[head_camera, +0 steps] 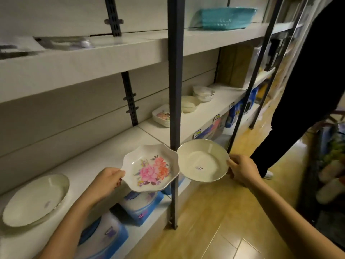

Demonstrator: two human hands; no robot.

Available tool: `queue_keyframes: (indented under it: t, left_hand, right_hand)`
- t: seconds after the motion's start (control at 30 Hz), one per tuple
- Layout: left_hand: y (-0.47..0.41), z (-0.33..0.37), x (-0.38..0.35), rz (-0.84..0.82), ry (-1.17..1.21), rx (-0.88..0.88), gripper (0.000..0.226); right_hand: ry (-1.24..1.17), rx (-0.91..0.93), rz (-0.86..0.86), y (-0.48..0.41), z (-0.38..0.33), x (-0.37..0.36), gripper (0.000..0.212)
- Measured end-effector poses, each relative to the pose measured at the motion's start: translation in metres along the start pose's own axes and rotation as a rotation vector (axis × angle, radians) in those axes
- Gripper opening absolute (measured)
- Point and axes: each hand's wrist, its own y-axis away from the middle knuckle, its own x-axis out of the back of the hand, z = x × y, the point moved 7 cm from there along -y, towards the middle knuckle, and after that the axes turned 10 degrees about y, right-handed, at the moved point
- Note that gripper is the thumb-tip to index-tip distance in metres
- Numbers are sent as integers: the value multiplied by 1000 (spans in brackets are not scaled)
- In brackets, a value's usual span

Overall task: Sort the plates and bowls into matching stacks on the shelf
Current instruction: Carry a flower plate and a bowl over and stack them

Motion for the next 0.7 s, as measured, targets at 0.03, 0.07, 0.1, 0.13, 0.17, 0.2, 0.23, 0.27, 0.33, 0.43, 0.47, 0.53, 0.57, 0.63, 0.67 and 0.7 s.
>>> queue_keyframes:
  t: [0.03,0.07,0.1,0.13,0.17,0.2,0.23,0.27,0.33,0.43,0.47,0.53,0.57,0.63,0.67,0.7]
  left_hand:
    - [-6,8,-16,3,-3,-10,39]
    - [-12,15,-31,9,-8,-16,40]
    - [-18,21,-46,10,-16,-14,39]
    - [-25,28,-61,1,-25,-13,38]
    - [-33,35,-75,-11,-30,-15,38]
    - [-41,43,-89,-21,-35,-18,38]
    - [-49,50,-101,-25,-39,-20,38]
    - [-56,58,-112,-26,-45,-21,38]
    - [-71,73,-132,-27,-56,-23,36]
    - [-95,91,-156,-17,-57,-17,36]
    - [-104,96,-163,-18,-51,-18,37]
    - [-122,106,-177,-20,-53,-16,38]
    - [-132,111,-184,-18,-58,-14,38]
    - [-153,120,-197,-2,-59,-7,39]
    - [-164,125,-202,5,-59,-2,38]
    - [-176,129,-208,9,-53,4,38]
  right_hand:
    - [2,-9,16,-8,14,8,24]
    - [11,-12,30,-17,27,17,24]
    - [24,-15,40,-25,38,25,24]
    - [35,-19,50,-33,49,32,23]
    - [35,-25,60,-41,61,39,23]
    - [26,-32,66,-49,71,44,24]
    - [15,-40,71,-56,80,48,24]
    - [4,-48,79,-63,89,51,23]
    - [-21,-69,99,-77,106,58,23]
    - [-16,-89,124,-103,126,69,24]
    - [-12,-90,127,-113,132,72,25]
    - [-8,-93,130,-133,140,77,26]
    - [-5,-98,130,-144,144,79,26]
    - [2,-107,128,-170,151,82,26]
    - [-3,-109,126,-184,153,84,27]
    - [-13,-111,123,-198,154,85,27]
